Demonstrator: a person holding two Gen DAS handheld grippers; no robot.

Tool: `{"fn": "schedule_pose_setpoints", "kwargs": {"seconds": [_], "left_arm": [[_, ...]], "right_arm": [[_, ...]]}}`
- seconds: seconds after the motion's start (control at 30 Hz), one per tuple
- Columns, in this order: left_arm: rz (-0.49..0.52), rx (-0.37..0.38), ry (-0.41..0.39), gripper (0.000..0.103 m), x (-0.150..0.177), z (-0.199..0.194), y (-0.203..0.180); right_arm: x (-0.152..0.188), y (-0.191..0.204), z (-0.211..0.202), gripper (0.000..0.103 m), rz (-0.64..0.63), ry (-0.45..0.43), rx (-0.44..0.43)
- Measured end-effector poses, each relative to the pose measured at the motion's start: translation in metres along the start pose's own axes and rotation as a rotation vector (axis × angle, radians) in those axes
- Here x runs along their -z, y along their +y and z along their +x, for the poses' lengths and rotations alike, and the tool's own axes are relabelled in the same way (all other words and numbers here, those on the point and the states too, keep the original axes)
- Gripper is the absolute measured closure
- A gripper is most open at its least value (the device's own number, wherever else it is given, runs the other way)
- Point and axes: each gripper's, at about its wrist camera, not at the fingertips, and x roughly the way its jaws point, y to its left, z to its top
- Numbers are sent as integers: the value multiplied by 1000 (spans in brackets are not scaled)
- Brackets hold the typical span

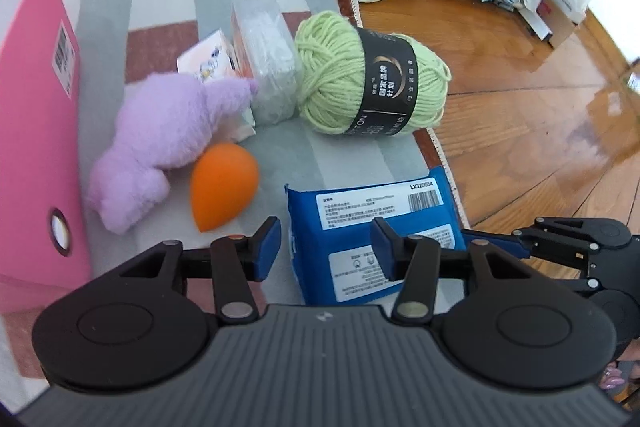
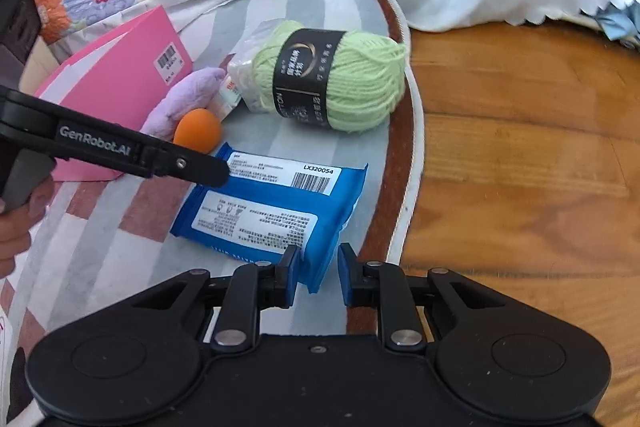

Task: Organize objects
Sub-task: 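Lift the blue snack packet with the left tool and carry it over the pink box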

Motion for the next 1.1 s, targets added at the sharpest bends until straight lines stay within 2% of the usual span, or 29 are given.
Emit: {"fn": "schedule_pose_setpoints", "kwargs": {"seconds": [0.17, 0.3, 0.33, 0.4, 0.5, 0.7, 0.8, 0.9, 1.1], "left_arm": [[-36, 16, 43, 53, 9, 15, 0], [-19, -9, 13, 51, 11, 15, -3], [-18, -13, 13, 51, 11, 15, -3], [-23, 6, 13, 65, 12, 14, -4], [-32, 12, 1, 69, 12, 11, -5], [40, -25, 8, 71, 25, 0, -14], [17, 0, 33, 71, 30, -5, -12], [7, 24, 37, 71, 36, -16, -13], [-40, 27, -12, 72, 38, -47, -10]], "right_arm": [[0, -2, 2, 65, 2, -9, -49], [1, -11, 12, 59, 74, -12, -66], [0, -12, 12, 59, 87, -12, -69], [-2, -8, 13, 62, 74, -6, -63], [-2, 1, 14, 67, 33, -2, -45], [-8, 18, 12, 68, -36, 27, -7], [-14, 27, 7, 68, -113, 46, 9], [-24, 29, -6, 67, -150, 26, -3], [-35, 43, -21, 67, -163, 43, -25]]}}
